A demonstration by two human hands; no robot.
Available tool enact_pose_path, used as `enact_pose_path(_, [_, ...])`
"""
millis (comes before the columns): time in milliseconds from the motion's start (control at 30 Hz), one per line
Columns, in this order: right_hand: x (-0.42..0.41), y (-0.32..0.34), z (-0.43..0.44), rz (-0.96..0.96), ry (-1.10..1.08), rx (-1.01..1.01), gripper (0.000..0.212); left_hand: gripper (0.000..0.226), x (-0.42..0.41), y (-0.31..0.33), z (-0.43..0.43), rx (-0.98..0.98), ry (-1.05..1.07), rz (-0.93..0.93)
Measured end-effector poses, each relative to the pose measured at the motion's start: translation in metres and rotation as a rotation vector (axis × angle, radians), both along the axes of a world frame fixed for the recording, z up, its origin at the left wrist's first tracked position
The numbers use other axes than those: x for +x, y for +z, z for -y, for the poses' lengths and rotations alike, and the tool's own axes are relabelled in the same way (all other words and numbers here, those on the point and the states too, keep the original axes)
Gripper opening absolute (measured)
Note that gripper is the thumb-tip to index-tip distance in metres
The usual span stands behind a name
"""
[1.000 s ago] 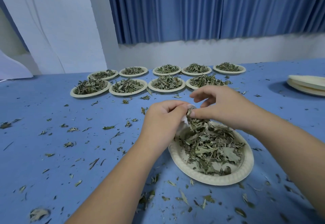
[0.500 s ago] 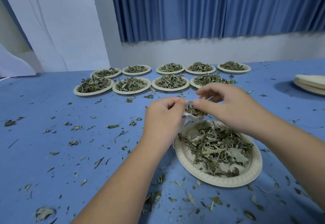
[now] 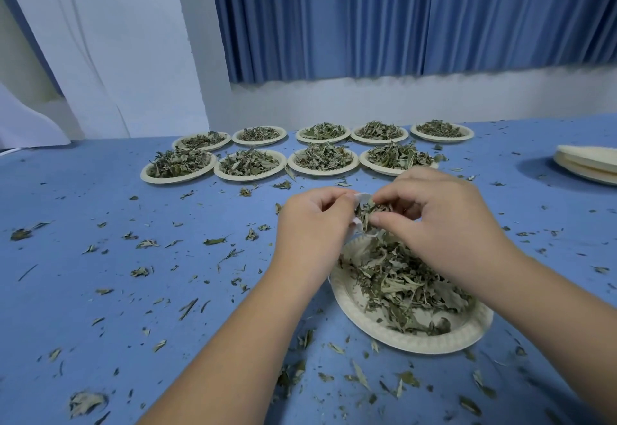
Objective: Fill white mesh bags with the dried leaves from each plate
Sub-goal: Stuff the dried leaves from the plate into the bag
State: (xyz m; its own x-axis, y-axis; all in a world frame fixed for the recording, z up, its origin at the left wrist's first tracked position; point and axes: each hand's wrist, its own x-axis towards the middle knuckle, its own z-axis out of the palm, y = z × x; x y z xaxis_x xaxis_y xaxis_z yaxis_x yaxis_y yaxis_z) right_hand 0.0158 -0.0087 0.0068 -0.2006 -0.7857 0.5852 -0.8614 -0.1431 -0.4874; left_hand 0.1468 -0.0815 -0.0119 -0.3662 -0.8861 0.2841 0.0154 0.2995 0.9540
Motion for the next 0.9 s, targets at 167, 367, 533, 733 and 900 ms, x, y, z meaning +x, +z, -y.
enact_pose_path(167, [0.009, 0.004, 0.010, -0.177, -0.093, 0.061, 0.005, 0.020, -0.003, -0.001, -0.001, -0.011, -0.036, 0.023])
enact_pose_path(367, [0.015, 0.008, 0.015, -0.216, -0.125, 0.148, 0.010, 0.026, -0.001, 0.001, -0.002, 0.085, -0.059, -0.073])
enact_pose_path(533, [0.012, 0.009, 0.009, 0.101, 0.027, 0.092, 0.021, 0.020, -0.001, 0.001, 0.002, 0.083, -0.019, -0.080])
enact_pose_path(733, [0.011, 0.013, 0.018, 0.102, 0.010, 0.081, 0.015, 0.022, 0.000, 0.002, 0.001, 0.116, -0.064, -0.098])
enact_pose_path(900, [0.003, 0.026, 0.032, 0.154, -0.034, 0.259, 0.026, 0.020, 0.004, 0.003, 0.003, 0.127, -0.072, -0.119])
